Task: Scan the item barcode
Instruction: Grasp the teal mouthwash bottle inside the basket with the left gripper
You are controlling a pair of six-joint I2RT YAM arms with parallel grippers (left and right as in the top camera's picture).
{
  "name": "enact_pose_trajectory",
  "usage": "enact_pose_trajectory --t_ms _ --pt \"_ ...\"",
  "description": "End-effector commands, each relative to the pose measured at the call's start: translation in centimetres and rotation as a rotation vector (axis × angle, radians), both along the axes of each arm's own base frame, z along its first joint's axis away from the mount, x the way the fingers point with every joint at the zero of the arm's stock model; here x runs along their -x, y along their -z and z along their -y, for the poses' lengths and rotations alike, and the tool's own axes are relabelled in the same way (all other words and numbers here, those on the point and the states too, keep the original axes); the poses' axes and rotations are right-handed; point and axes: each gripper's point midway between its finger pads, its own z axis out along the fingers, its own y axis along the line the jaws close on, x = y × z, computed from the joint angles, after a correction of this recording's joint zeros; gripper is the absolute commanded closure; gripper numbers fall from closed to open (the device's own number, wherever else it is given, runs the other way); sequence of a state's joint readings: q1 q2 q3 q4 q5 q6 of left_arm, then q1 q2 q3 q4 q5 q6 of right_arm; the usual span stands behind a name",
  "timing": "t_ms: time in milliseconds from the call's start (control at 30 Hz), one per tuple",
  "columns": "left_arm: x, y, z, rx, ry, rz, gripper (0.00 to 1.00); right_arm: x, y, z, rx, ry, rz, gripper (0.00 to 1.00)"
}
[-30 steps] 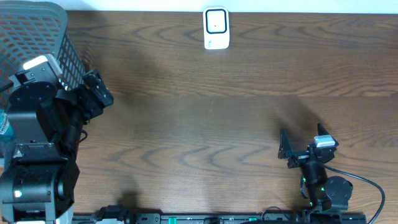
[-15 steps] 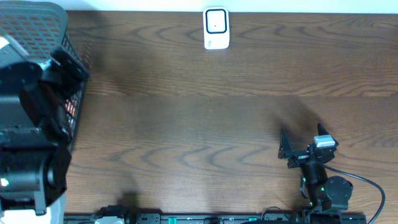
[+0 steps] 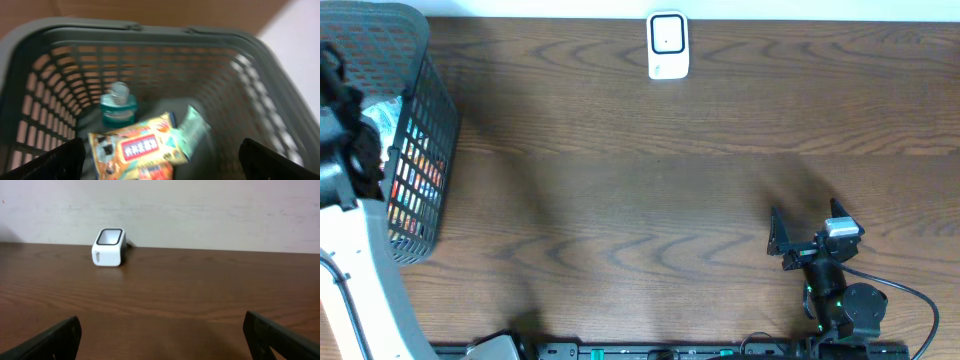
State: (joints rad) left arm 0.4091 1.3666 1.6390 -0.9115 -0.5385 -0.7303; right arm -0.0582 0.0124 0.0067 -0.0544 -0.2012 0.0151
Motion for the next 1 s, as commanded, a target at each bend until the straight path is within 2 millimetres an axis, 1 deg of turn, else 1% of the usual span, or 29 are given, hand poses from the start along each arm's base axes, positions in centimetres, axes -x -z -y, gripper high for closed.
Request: enact_pose_trajectory --t_ms 0,100,167,333,367,500,633,700,833,967 --pt "1.2 1.0 -2.5 0.031 -0.13 0.019 0.02 0.0 0.1 0.1 -0.013 0.01 -0.004 0.01" --pt "1.8 3.4 -4.4 0.074 -0.203 -0.03 0.02 0.0 0.1 0.1 -0.013 0.01 -0.005 0.01" --pt "1.7 5.1 -5.4 0.108 -0.227 -0.059 0.02 0.0 0.1 0.1 -0.013 0.01 -0.005 0.01" --pt "0.8 9.5 -7.1 0.211 -0.235 -0.125 0.02 0.0 0.1 0.1 -0.013 0.01 -0.005 0.01" --pt "0.7 10.5 -7.4 0.23 -0.24 -0.143 0.02 0.0 0.1 0.1 -0.013 0.01 -0.004 0.01" --pt "1.0 13.2 -8.6 0.273 -0.273 -0.205 0.02 0.0 0.1 0.1 -0.013 0.01 -0.004 0.01" --pt "1.4 15.3 -9.6 0.301 -0.295 -0.251 0.02 0.0 0.1 0.1 -0.013 0.01 -0.004 0.01" --pt "1.0 16.1 -10.0 0.299 -0.268 -0.286 0.02 0.0 0.1 0.1 -0.013 0.01 -0.004 0.01" --pt "0.0 17.1 -10.8 0.263 -0.161 -0.384 0.02 0.0 0.1 0.1 -0.013 0.01 -0.005 0.01" --pt "0.4 17.9 -11.0 0.282 -0.178 -0.396 0.02 0.0 0.1 0.1 -0.013 0.01 -0.004 0.01"
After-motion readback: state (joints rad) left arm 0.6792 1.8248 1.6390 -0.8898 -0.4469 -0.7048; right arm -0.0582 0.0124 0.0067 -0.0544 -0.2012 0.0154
